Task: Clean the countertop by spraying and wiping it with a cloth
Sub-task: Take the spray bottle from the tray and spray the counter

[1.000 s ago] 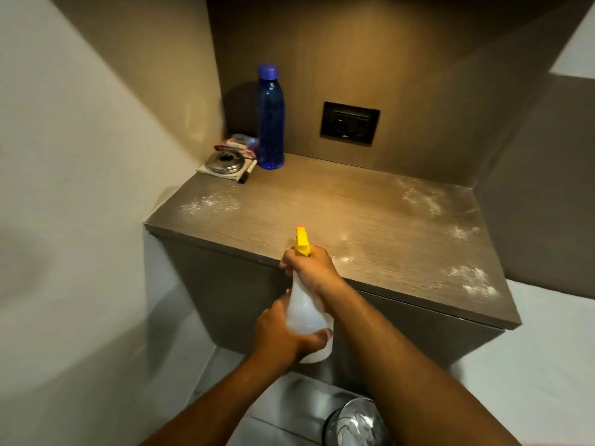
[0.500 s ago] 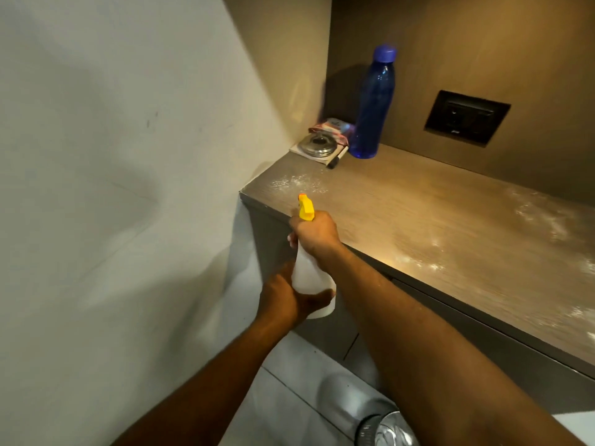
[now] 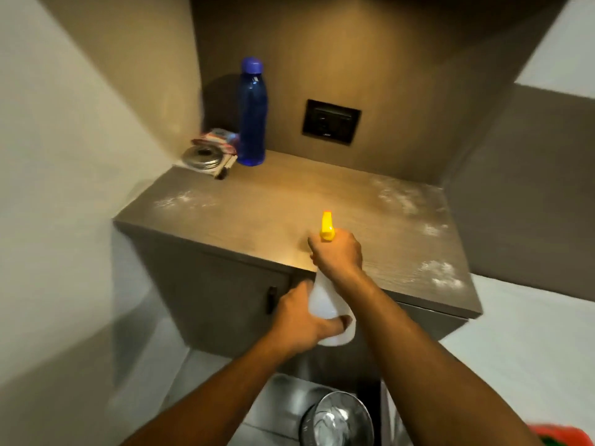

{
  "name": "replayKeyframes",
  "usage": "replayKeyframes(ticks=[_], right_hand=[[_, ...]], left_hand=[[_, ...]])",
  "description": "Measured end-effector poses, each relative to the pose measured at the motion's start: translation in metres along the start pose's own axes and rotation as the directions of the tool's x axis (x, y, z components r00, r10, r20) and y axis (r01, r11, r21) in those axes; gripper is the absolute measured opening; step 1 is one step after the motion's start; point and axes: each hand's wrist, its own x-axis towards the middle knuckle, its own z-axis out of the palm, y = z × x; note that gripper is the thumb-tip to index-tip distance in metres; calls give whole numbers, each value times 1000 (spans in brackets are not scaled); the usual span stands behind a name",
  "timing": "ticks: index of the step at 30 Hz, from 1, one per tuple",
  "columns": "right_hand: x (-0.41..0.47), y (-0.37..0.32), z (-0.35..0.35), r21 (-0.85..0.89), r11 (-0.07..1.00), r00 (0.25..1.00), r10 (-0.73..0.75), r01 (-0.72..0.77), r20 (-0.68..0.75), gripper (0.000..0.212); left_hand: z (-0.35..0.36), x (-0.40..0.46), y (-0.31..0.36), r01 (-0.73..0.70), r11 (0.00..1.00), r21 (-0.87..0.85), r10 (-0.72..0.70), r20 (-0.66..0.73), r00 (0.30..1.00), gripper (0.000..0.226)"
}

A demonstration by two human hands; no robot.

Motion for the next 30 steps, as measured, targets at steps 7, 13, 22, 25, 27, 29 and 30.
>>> replayKeyframes(ticks=[7,13,22,25,27,29,30], right_hand=[[-15,95,-102,78,966,940,256,-244,-225,25],[-49,145,-140,20,966,890,245,-257,-385,26],[-135,271,-244,114,881,729,448,-460,-517,29],[-173,342,-283,229,840,605,519,-491,-604,28],[-196,389,-304,284,803,515,564,-524,-646,26],[-214,439,-317,333,769,426,597,-546,-680,29],[-220,461,-319,348,746,386,614,-568,-688,30]], left_hand=[[104,-14,39,-133,990,-43,139,303,943,82],[160,-29,47,-190,981,39,155,435,887,92],[286,-65,75,-427,899,94,223,741,633,96],[351,-76,84,-459,876,147,141,833,536,72],[393,-79,91,-475,850,226,66,851,521,64],[437,-80,95,-487,822,296,-3,856,516,60],[456,-80,95,-483,813,327,-34,853,520,57]])
